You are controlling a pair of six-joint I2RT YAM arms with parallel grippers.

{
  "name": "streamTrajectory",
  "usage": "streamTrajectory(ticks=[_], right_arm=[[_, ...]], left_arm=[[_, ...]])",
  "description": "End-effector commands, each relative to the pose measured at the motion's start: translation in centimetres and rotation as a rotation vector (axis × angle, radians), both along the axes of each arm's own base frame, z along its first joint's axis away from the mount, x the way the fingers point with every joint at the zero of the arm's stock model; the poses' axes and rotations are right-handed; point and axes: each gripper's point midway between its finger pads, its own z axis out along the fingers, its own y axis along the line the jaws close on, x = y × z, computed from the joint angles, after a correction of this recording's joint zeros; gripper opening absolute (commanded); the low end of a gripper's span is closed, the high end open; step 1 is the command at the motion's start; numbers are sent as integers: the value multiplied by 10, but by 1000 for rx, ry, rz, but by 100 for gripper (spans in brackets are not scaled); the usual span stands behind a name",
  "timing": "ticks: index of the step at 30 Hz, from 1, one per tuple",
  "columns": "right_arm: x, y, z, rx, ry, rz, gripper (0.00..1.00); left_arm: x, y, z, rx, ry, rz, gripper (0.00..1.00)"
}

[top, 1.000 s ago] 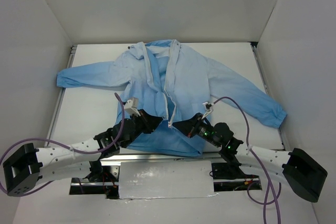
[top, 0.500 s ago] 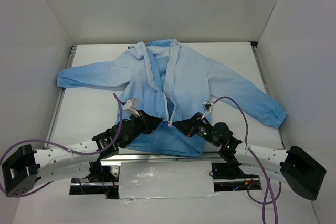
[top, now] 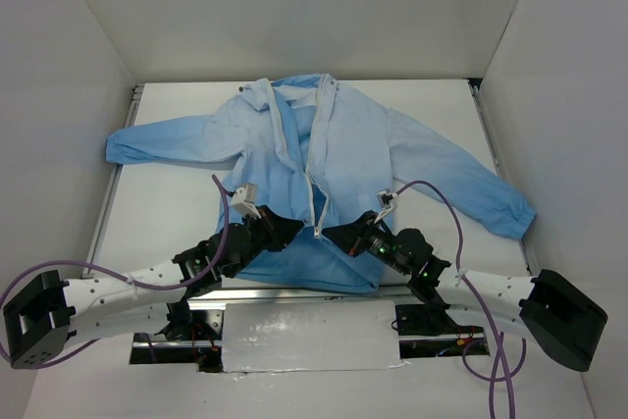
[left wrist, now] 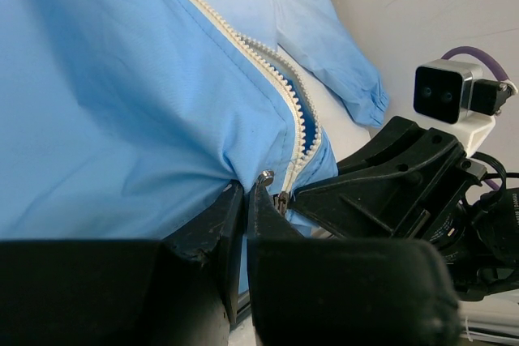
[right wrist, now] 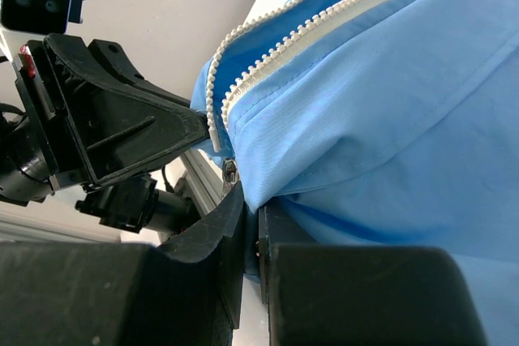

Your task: Zip up the jacket

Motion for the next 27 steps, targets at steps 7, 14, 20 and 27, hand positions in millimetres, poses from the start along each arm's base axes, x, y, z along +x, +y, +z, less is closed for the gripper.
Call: streamTrajectory(ticks=[7,14,20,27], right_arm=[[4,3,40,81,-109,-12,0],[5,3,41,81,-111,-13,0],[9,3,32,60,-88,-34,0],[6,3,30,62,-100,-19,0]], left_arm=[[2,-5,10,-35,10,16,0],[2,-10,12,-36,11,2,0],[1,-9,15,-49,14,2,0],[3,-4,30,-93,9,36,0]])
